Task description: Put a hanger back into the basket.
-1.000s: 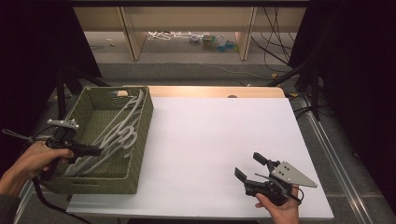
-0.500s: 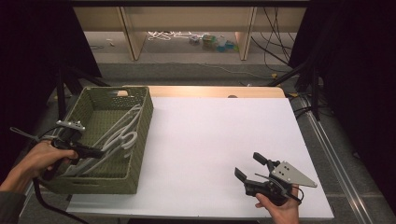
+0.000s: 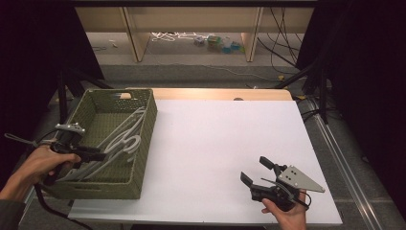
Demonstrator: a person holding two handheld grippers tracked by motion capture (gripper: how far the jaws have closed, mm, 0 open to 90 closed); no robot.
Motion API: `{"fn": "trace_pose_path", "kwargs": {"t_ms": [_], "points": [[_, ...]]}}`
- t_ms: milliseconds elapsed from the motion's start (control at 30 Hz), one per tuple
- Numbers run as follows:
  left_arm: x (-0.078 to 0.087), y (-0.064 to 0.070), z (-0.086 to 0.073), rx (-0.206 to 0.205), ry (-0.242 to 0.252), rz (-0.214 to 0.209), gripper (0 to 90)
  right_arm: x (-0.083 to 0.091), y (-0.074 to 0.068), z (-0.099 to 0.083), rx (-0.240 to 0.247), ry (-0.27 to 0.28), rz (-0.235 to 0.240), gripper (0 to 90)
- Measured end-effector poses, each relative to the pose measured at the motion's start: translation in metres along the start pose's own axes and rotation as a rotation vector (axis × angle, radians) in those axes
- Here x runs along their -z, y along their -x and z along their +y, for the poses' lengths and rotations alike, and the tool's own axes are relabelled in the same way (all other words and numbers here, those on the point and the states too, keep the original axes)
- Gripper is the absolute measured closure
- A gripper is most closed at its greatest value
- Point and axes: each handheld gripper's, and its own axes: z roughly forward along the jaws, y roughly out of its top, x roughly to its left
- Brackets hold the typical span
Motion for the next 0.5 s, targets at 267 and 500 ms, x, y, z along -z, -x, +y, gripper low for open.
{"fn": "trace_pose_path", "kwargs": {"t_ms": [267,500], "points": [[0.009,0.034,0.014,-0.008,0.158,-0.007,43.2,0.0,0.0,0.0,-0.001,0.007,-0.001,15.9],[0.013,0.064,0.02,-0.012,0.286,-0.02,36.7,0.002,0.0,0.001,0.01,-0.007,-0.021,15.9]]}}
